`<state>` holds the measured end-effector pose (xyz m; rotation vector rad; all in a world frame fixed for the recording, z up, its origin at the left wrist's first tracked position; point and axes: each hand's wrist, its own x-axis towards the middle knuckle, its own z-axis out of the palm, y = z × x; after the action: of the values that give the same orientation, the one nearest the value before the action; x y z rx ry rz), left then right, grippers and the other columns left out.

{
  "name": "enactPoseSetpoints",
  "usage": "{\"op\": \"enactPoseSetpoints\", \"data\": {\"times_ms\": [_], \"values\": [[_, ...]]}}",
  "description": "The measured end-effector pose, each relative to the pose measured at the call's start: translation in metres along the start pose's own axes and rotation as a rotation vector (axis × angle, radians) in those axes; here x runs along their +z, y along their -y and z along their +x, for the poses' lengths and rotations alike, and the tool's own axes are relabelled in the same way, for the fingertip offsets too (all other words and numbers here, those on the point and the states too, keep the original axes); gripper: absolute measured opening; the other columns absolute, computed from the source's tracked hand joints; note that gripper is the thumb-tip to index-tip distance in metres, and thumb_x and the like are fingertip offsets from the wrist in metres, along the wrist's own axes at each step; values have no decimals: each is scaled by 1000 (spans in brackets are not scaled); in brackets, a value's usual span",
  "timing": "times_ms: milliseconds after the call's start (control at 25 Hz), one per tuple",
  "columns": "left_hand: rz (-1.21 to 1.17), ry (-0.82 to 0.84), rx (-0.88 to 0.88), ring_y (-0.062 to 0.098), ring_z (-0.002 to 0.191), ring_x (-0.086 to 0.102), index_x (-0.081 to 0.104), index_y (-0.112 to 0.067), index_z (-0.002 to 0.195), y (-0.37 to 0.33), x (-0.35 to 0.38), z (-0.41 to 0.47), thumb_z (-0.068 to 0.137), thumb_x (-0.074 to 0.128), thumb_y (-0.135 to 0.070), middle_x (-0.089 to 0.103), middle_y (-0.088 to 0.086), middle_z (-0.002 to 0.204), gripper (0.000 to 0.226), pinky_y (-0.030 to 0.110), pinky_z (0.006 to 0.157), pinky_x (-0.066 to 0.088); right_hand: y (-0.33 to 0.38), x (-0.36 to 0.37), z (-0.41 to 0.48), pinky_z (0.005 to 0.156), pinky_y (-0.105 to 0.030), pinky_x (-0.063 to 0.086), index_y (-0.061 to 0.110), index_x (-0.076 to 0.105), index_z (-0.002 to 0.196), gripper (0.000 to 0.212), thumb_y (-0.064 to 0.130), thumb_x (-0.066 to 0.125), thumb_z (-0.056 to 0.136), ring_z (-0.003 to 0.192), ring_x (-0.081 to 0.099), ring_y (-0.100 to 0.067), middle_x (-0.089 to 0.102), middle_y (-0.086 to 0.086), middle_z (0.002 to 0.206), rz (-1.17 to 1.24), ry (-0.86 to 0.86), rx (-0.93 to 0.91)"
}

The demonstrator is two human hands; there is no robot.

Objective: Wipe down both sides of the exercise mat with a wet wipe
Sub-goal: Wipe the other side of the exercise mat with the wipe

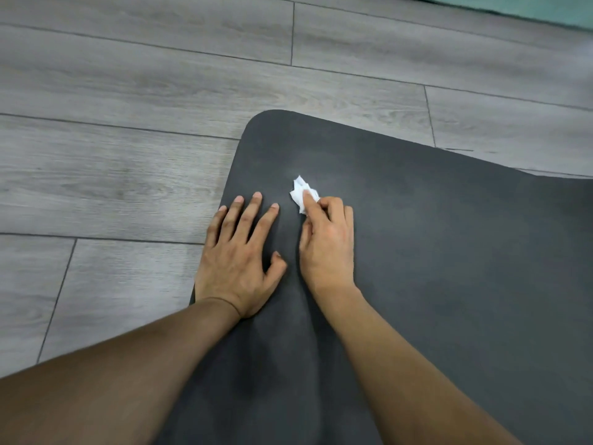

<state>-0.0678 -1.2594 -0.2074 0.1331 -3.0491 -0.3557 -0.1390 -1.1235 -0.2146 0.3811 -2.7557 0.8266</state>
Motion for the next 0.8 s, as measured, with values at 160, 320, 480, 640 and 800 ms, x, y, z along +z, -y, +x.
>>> {"op": "enactPoseSetpoints", "data": {"times_ms": [160,320,480,640,800], "values": [[-117,17,-23,25,155,24,43,-17,150,0,-1,2,81,41,-46,32,4,165,75,44,127,13,-3,2,8,81,-42,46,13,63,126,43,16,37,91,85,43,-25,54,-8,99,-18,-28,-7],[-154,-21,-27,34,138,44,59,-12,125,-3,-18,-8,82,52,-40,52,13,142,52,47,122,29,-6,5,6,81,-42,46,14,64,124,40,12,44,89,86,43,-25,53,-7,98,-3,-42,-23],[99,-78,74,34,104,68,68,-14,88,-39,-43,-25,81,73,-16,71,9,89,10,45,101,48,-7,4,8,75,-43,47,12,66,122,38,2,53,88,83,44,-27,54,-8,94,23,-55,-21],[41,52,-12,31,130,59,65,-17,130,-24,-23,-86,89,64,-29,61,8,141,44,44,108,44,-5,5,6,79,-41,46,13,64,124,38,3,52,89,85,42,-24,53,-6,97,-12,-56,-28],[-23,80,12,23,157,17,23,-26,163,-8,-9,-122,96,42,-41,19,-2,170,71,45,126,18,-2,3,7,80,-42,47,12,65,123,38,7,46,90,86,44,-26,53,-7,97,-7,-38,-25]]}}
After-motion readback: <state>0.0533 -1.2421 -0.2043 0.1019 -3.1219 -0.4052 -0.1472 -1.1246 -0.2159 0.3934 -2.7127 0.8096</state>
